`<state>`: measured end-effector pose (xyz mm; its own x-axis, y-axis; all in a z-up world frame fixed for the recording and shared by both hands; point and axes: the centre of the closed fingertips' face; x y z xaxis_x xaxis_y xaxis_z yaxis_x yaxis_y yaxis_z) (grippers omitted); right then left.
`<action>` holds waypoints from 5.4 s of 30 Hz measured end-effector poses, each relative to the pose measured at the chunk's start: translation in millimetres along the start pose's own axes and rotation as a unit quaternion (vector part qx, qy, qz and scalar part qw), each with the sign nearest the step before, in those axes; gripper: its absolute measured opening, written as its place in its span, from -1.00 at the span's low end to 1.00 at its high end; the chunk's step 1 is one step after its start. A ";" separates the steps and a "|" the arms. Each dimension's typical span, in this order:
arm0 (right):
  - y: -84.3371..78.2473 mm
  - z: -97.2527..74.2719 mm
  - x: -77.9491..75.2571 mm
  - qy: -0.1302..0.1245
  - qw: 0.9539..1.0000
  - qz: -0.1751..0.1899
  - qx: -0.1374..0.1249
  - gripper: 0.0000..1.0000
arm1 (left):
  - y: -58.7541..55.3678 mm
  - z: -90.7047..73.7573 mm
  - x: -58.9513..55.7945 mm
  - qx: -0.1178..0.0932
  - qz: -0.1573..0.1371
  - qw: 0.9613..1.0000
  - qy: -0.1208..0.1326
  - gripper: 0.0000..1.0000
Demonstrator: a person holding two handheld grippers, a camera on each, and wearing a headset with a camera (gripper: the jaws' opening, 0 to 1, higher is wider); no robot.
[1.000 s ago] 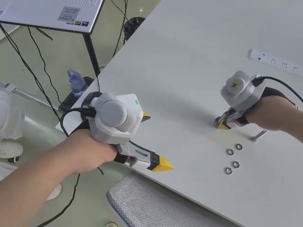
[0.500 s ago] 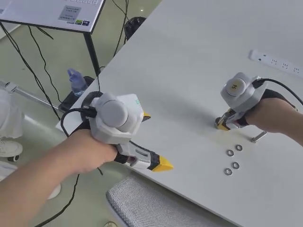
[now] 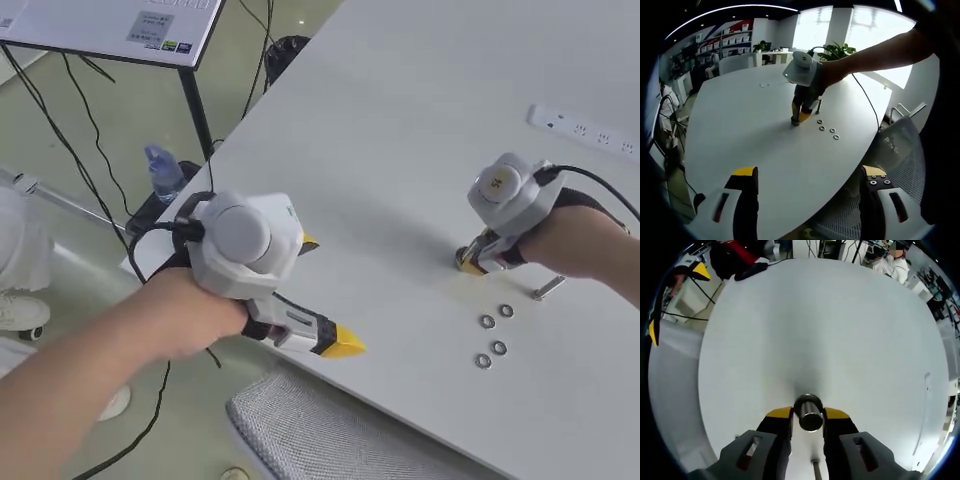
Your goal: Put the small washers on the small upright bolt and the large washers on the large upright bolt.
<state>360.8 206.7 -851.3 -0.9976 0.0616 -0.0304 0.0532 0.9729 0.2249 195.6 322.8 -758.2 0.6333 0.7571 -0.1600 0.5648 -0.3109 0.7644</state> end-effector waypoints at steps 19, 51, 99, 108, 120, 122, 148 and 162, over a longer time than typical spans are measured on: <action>3.2 -16.2 -4.5 0.001 1.000 -0.001 -0.022 -0.19 | 6.4 2.3 -8.4 -0.007 0.006 1.000 0.000 0.74; -24.3 -77.8 -12.5 0.009 0.999 -0.003 -0.047 -0.15 | 18.0 16.7 -15.4 -0.020 0.005 1.000 0.004 0.97; -65.1 -25.0 35.9 0.031 0.997 -0.073 -0.024 -0.36 | 25.3 32.1 -16.2 -0.016 0.014 1.000 -0.005 0.90; -71.9 -14.7 35.7 0.029 0.997 -0.070 -0.017 -0.41 | 22.4 32.5 -18.1 -0.010 0.021 1.000 -0.007 0.89; -77.7 -7.1 35.7 0.023 0.998 -0.061 -0.011 -0.46 | 18.2 34.1 -22.3 -0.006 0.018 1.000 -0.009 0.87; -76.1 -6.3 34.7 0.020 0.998 -0.061 -0.014 -0.47 | 18.3 34.2 -22.0 -0.008 0.017 1.000 -0.009 0.87; -77.4 -2.8 33.0 0.019 0.999 -0.043 -0.008 -0.69 | 17.3 34.4 -22.9 -0.004 0.019 1.000 -0.011 0.80; -77.4 -2.3 33.7 0.003 0.999 -0.029 0.022 -0.74 | 15.6 32.2 -24.5 -0.003 0.021 1.000 -0.011 0.78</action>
<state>323.0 133.0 -867.5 -0.9993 0.0037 -0.0369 -0.0030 0.9837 0.1796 206.0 280.8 -762.5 0.6675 0.7311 -0.1415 0.5348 -0.3385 0.7742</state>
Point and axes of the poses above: the centre of the closed fingertips' face, and the gripper's own axes: z roughly forward along the fingers, x roughly to its left, y roughly out of its top, and after that the axes turned 1 degree about z, right-handed
